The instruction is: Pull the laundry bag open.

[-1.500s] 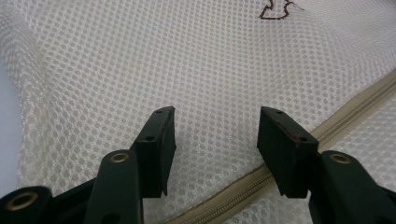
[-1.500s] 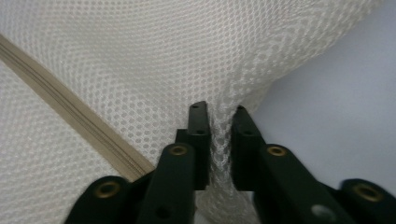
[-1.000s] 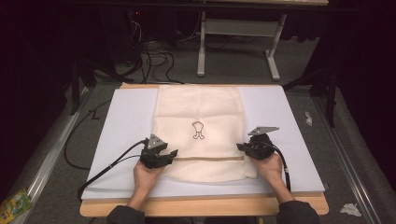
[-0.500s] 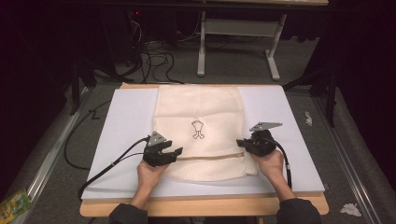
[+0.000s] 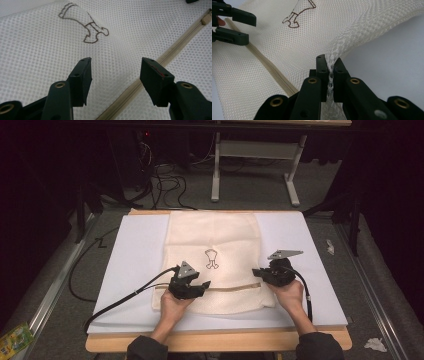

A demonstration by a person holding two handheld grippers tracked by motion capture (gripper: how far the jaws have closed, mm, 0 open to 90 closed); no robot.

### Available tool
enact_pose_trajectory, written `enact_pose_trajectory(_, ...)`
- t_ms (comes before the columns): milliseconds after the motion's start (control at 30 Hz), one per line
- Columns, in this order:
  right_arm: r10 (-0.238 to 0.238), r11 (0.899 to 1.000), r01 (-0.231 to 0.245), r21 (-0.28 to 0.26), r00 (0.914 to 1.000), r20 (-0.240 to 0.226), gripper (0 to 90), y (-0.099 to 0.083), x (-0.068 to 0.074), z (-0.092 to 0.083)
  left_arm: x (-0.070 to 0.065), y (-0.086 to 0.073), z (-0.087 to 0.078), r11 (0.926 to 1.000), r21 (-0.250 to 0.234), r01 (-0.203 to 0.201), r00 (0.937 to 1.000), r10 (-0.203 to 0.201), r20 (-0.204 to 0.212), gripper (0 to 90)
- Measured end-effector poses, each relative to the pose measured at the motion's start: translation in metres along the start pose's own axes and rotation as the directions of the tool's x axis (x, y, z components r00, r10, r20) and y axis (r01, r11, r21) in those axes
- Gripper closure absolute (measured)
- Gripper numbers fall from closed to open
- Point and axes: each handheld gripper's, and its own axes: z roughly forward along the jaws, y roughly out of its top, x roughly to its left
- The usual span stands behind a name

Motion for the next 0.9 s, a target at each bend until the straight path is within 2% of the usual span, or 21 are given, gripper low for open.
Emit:
enact_pose_trajectory(67,0.004,1.000,-0.004,-0.004,1.0000,-0.008,87.9,0.000,0.000,0.000,-0.001,0.001,0.001,1.0000,0.004,0.006,1.0000,-0.006,0.008,43.3)
enact_pose_trajectory(200,0.012,1.000,-0.012,-0.005,0.9997,-0.020,87.9,0.000,-0.001,0.001,-0.010,0.005,0.004,0.9994,0.017,-0.031,0.9995,0.031,-0.007,44.3)
enact_pose_trajectory(367,0.012,1.000,-0.012,-0.004,0.9996,-0.024,87.9,0.000,-0.001,0.002,-0.017,0.008,0.011,0.9994,0.019,-0.029,0.9990,0.029,0.033,45.4)
enact_pose_trajectory(500,0.018,1.000,-0.018,-0.010,0.9993,-0.034,87.9,0.001,-0.001,0.002,-0.027,0.011,0.014,0.9985,0.016,-0.053,0.9965,0.051,0.065,47.2)
enact_pose_trajectory(600,0.021,1.000,-0.021,-0.013,0.9991,-0.037,87.9,0.001,0.000,0.003,-0.031,0.013,0.015,0.9975,0.008,-0.071,0.9960,0.070,0.055,47.8)
enact_pose_trajectory(700,0.021,1.000,-0.022,-0.015,0.9989,-0.042,87.9,0.001,-0.001,0.003,-0.035,0.016,0.018,0.9972,0.003,-0.075,0.9947,0.075,0.070,48.4)
enact_pose_trajectory(900,0.035,0.999,-0.036,-0.017,0.9980,-0.052,87.9,0.001,-0.002,0.003,-0.047,0.021,0.025,0.9959,-0.001,-0.090,0.9883,0.090,0.123,52.1)
